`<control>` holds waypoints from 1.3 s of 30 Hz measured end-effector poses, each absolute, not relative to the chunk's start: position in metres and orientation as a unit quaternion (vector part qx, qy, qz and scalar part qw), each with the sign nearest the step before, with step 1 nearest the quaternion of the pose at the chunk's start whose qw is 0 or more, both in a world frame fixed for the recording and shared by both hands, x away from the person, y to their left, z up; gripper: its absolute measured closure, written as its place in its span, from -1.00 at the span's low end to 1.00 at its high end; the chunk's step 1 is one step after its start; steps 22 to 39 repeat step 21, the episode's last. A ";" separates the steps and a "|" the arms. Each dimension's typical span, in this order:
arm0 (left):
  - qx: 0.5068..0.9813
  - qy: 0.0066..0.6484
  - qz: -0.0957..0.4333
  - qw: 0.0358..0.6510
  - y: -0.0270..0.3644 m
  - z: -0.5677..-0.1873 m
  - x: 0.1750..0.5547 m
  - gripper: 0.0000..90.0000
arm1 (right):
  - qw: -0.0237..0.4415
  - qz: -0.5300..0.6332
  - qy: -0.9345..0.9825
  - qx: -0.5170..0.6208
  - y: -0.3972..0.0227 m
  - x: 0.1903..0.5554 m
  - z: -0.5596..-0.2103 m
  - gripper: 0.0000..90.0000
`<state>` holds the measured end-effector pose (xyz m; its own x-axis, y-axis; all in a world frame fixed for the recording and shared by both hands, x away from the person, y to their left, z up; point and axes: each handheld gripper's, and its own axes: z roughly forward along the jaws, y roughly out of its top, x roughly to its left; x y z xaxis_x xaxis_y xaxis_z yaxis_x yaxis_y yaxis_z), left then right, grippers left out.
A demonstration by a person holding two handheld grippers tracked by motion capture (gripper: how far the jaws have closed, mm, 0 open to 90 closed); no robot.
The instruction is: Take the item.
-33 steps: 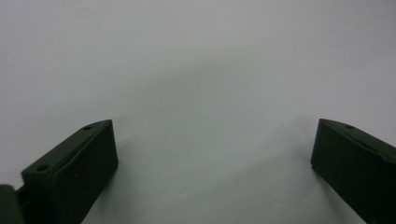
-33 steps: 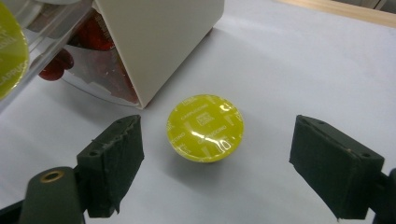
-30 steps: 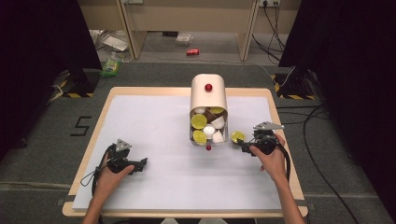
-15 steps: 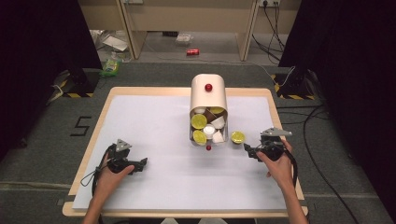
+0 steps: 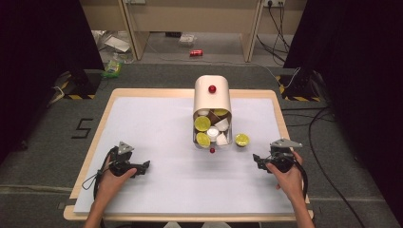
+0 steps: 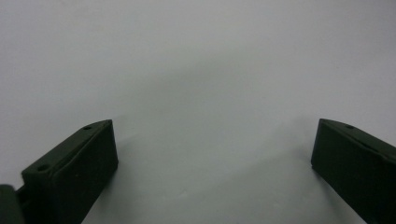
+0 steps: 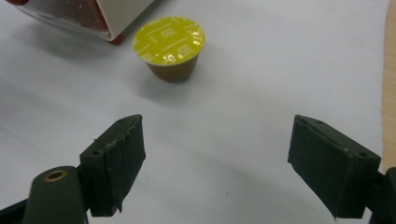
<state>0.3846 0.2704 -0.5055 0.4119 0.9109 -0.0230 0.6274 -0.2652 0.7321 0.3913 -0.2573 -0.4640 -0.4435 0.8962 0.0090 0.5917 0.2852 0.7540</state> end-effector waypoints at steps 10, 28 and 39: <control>0.768 0.501 0.208 0.341 0.270 -0.505 0.385 -1.00 | 0.209 0.344 0.782 0.476 -0.256 0.374 -0.474 -0.57; 0.768 0.501 0.208 0.341 0.270 -0.505 0.385 -1.00 | 0.201 0.337 0.785 0.479 -0.260 0.368 -0.482 -0.57; 0.768 0.501 0.208 0.341 0.270 -0.505 0.385 -1.00 | 0.201 0.337 0.785 0.479 -0.260 0.368 -0.482 -0.57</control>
